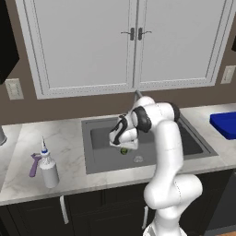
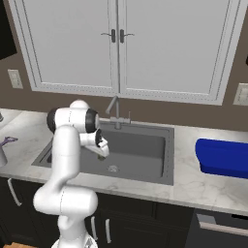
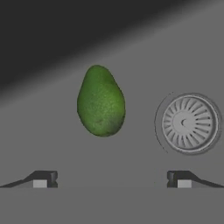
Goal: Pick up all produce items and place them in the sink. Turn on the sink faucet to wash them. Then turn the sink off and put them in the tray.
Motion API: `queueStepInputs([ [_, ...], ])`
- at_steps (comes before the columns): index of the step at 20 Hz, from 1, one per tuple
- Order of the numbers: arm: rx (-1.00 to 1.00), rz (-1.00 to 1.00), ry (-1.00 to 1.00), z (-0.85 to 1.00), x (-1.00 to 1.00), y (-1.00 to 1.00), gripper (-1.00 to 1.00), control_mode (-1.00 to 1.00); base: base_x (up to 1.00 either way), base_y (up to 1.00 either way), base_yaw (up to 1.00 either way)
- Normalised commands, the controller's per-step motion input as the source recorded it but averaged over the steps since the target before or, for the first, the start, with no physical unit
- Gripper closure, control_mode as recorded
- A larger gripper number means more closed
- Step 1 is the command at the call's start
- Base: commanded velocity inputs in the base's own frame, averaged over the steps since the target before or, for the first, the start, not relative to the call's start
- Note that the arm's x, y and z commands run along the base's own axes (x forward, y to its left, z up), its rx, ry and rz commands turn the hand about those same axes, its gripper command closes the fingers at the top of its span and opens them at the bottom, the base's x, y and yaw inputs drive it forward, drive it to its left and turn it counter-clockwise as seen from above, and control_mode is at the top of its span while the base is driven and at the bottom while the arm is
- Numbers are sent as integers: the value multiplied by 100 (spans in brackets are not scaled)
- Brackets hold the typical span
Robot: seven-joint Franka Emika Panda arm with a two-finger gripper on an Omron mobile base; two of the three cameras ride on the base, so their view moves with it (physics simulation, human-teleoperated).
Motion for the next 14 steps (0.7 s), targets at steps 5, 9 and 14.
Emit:
queueStepInputs([
  [5,0,-3,-15,57,-38,0,-100,-100,0,0,0],
  [9,0,-2,-20,55,-57,0,-100,-100,0,0,0],
  [14,0,0,-21,59,-68,-2,-100,-100,0,0,0],
])
